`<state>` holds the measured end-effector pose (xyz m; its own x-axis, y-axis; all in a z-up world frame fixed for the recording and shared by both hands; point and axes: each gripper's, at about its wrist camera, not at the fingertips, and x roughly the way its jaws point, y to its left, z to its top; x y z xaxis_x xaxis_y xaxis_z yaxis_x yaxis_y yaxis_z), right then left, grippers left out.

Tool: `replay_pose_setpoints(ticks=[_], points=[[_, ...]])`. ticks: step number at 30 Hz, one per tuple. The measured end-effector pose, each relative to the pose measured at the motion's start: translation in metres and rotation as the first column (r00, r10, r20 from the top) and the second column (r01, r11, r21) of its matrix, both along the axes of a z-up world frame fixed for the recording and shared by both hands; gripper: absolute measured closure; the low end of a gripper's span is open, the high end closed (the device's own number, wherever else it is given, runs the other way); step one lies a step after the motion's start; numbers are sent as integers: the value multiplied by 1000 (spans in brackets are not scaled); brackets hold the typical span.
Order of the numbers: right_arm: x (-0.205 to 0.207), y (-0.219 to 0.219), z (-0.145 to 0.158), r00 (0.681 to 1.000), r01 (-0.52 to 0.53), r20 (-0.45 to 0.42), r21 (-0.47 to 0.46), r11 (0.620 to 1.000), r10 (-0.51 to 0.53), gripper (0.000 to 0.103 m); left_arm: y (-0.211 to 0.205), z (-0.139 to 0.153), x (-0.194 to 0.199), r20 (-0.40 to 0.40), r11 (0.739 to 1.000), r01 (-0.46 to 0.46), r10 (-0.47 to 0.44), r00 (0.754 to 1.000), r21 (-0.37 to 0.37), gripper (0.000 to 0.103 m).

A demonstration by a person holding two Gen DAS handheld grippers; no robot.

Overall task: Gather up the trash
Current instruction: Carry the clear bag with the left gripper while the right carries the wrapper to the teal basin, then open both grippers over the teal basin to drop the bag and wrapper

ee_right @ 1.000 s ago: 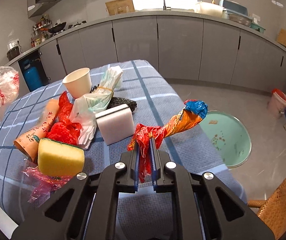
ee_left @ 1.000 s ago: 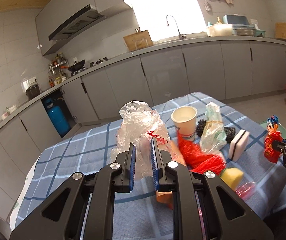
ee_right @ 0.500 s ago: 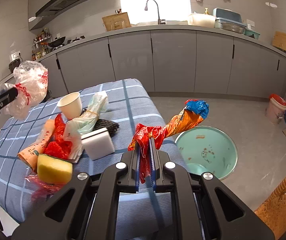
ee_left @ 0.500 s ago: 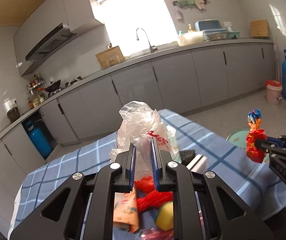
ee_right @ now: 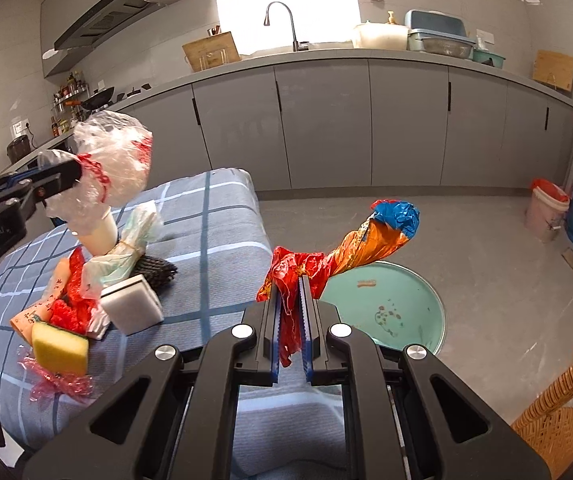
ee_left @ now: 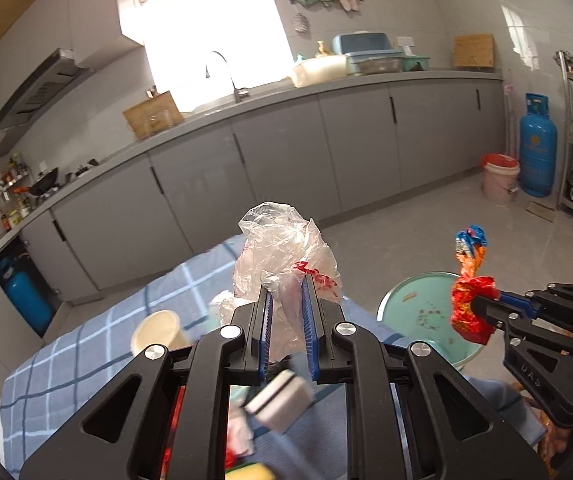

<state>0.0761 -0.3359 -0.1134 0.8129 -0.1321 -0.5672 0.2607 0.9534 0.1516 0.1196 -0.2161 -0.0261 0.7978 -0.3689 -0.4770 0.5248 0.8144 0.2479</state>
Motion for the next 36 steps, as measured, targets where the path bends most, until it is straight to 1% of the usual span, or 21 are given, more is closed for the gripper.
replay_pose_setpoints(ticks=[6, 11, 16, 19, 20, 22, 23, 24, 25, 27, 29, 31, 32, 34, 36], points=[[11, -28, -12, 1000, -7, -2, 36, 999, 7, 93, -39, -13, 19, -68, 996, 86, -86, 994, -12, 86], [22, -50, -28, 1000, -6, -20, 56, 998, 7, 93, -72, -26, 40, -132, 990, 136, -137, 982, -21, 84], [32, -69, -45, 999, -6, -45, 65, 998, 9, 93, -105, -40, 50, -167, 985, 172, -170, 971, -7, 84], [36, -79, -57, 998, 1, -61, 70, 998, 3, 92, -123, -49, 51, -169, 983, 185, -181, 969, 11, 84], [37, -84, -62, 998, 7, -67, 74, 997, -2, 92, -128, -50, 53, -168, 982, 189, -183, 969, 16, 82], [38, -90, -68, 997, 11, -72, 82, 997, -6, 88, -137, -53, 53, -158, 980, 194, -187, 970, 32, 63], [39, -93, -72, 997, 21, -74, 80, 997, -15, 88, -141, -55, 52, -147, 981, 191, -184, 972, 35, 44], [39, -96, -76, 997, 26, -81, 84, 996, -19, 81, -141, -55, 52, -139, 982, 187, -181, 974, 35, 34], [40, -100, -81, 996, 33, -91, 87, 996, -25, 77, -143, -56, 53, -131, 982, 186, -180, 975, 37, 34], [39, -106, -89, 993, 61, -108, 93, 994, -51, 76, -146, -56, 56, -140, 981, 186, -178, 974, 48, 33], [34, -110, -92, 991, 86, -110, 110, 990, -74, 73, -144, -56, 59, -129, 984, 168, -160, 979, 52, 27], [29, -111, -90, 990, 107, -102, 113, 988, -95, 59, -140, -55, 60, -126, 986, 158, -150, 981, 49, 24], [26, -111, -88, 990, 117, -99, 116, 986, -105, 58, -137, -55, 60, -126, 987, 154, -147, 981, 49, 22], [20, -110, -83, 988, 136, -92, 124, 983, -125, 58, -131, -51, 59, -118, 989, 138, -132, 984, 50, 22], [12, -109, -75, 985, 165, -78, 138, 977, -155, 53, -122, -46, 55, -104, 991, 125, -120, 987, 49, 19]])
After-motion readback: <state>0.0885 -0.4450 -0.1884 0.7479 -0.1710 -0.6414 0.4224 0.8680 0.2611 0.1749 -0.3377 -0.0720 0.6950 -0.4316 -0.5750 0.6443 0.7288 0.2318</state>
